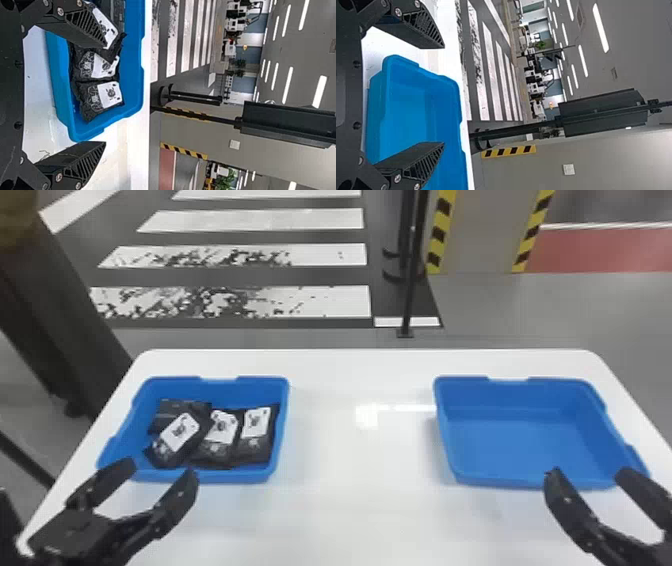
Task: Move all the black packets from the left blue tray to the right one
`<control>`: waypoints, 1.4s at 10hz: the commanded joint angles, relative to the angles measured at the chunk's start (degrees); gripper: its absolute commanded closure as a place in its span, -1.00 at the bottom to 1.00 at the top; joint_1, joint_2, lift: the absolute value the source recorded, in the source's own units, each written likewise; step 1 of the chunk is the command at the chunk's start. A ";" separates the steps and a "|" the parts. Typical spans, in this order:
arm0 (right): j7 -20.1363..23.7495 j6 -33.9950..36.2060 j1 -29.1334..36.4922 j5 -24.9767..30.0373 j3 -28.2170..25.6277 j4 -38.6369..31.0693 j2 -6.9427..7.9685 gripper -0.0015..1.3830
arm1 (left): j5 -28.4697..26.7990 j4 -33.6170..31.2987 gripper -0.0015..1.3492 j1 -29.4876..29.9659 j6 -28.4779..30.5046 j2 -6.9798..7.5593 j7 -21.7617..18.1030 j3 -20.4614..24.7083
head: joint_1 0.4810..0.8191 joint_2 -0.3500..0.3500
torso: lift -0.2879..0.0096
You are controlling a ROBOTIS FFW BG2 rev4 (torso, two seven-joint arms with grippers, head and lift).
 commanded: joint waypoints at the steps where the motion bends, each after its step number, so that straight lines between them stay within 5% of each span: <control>1: -0.01 0.00 -0.14 -0.05 0.00 0.15 -0.02 -0.77 | 0.00 0.00 -0.76 -0.14 0.26 -0.09 0.00 -0.03 | 0.27 0.14 | -0.01; 11: 0.08 0.00 0.00 -0.51 0.00 0.15 -0.20 -0.77 | -2.40 0.42 -0.76 -2.53 3.22 0.00 0.18 2.26 | 0.27 0.18 | -0.01; 14: 0.08 0.00 0.00 -0.51 0.23 0.29 -0.20 -0.77 | -4.68 3.52 -0.76 -7.73 8.70 2.02 0.44 3.06 | 0.27 0.29 | -0.01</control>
